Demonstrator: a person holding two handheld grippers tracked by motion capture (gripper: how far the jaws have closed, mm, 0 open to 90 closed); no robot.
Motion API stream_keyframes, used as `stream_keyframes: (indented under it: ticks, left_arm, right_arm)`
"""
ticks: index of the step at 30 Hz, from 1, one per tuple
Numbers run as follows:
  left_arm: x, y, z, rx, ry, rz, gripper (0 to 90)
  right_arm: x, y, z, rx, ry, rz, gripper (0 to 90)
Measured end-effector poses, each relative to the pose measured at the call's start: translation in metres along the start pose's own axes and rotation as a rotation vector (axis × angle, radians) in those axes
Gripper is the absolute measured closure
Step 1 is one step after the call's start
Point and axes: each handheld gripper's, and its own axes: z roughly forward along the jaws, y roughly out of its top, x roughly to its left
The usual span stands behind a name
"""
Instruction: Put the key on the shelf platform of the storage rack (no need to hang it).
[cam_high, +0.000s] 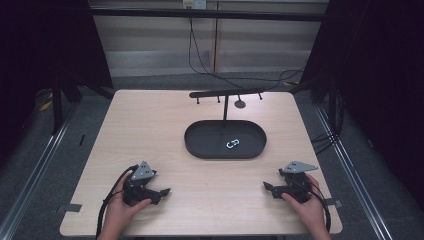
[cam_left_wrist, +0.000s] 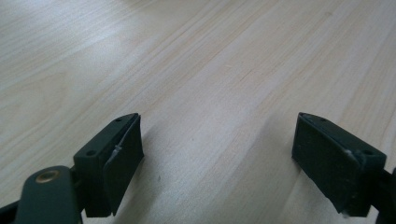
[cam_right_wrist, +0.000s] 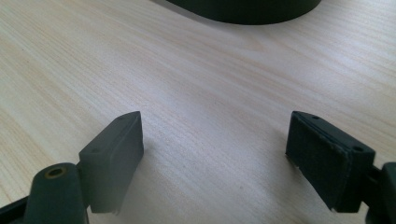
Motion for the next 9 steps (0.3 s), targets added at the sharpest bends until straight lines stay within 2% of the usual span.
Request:
stream_keyframes:
  ticks: [9]
  left_arm:
    - [0.0000,0.0000,0.0000,0.000,0.001,0.000,15.9]
  right_arm:
    - [-0.0004,0.0001,0.0005,-0.001,-0.007,-0.003,17.2]
